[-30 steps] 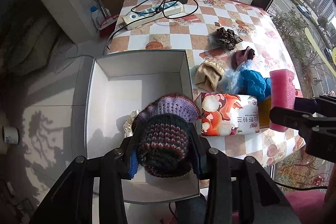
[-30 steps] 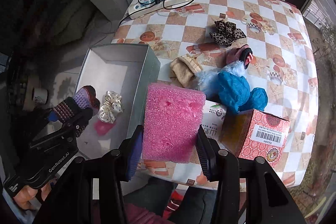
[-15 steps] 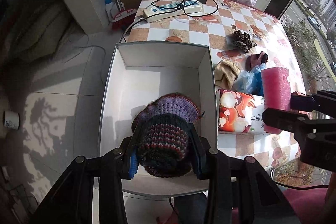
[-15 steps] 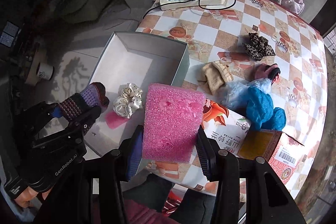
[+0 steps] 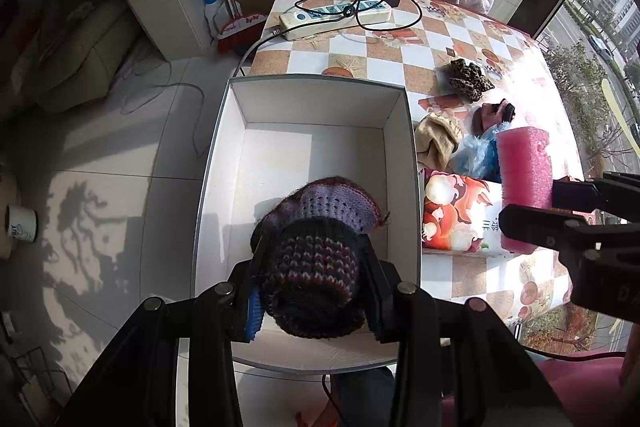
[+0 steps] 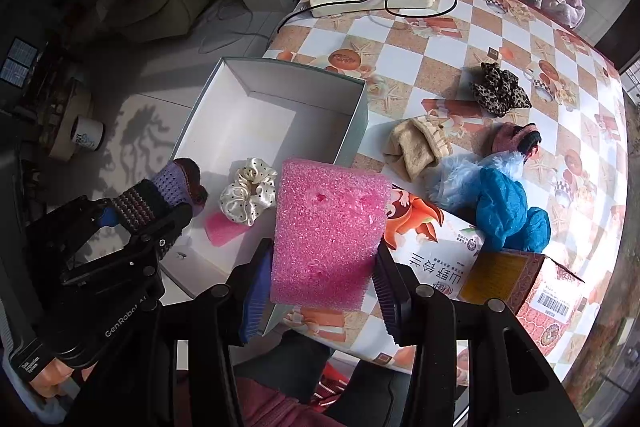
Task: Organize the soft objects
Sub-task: 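Lift the knit hat and sponge and carry both over the white box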
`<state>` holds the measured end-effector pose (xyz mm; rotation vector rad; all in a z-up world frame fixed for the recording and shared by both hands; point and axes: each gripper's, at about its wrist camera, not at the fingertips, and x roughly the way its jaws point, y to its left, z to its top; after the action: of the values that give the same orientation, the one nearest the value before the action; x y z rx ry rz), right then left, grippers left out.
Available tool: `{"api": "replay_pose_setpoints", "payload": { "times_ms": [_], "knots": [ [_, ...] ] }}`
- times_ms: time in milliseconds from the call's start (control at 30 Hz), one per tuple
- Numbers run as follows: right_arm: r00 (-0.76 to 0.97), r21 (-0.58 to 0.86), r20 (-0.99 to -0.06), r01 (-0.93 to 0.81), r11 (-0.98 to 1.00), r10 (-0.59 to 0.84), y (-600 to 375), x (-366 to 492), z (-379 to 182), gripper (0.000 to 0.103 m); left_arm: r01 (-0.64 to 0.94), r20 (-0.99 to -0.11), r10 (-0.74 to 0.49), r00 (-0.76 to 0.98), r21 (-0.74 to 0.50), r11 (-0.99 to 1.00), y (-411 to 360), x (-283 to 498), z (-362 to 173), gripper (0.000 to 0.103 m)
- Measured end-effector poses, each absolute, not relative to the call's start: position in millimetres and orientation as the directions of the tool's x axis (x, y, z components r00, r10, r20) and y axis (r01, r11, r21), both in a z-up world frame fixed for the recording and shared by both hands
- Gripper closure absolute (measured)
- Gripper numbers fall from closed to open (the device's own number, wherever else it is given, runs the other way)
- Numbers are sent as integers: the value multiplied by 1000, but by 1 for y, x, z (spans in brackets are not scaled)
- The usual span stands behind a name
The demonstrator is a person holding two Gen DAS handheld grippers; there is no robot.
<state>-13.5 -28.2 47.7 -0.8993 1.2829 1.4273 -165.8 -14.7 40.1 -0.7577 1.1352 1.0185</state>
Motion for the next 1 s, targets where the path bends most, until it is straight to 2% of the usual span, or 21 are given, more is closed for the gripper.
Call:
{"api": "replay_pose_setpoints", "payload": {
  "times_ms": [1000],
  "knots": [
    [-251, 255, -954, -967, 3, 166, -23, -25, 43, 54, -928, -963, 254, 93, 8, 372, -13, -173, 39, 60]
  ]
}}
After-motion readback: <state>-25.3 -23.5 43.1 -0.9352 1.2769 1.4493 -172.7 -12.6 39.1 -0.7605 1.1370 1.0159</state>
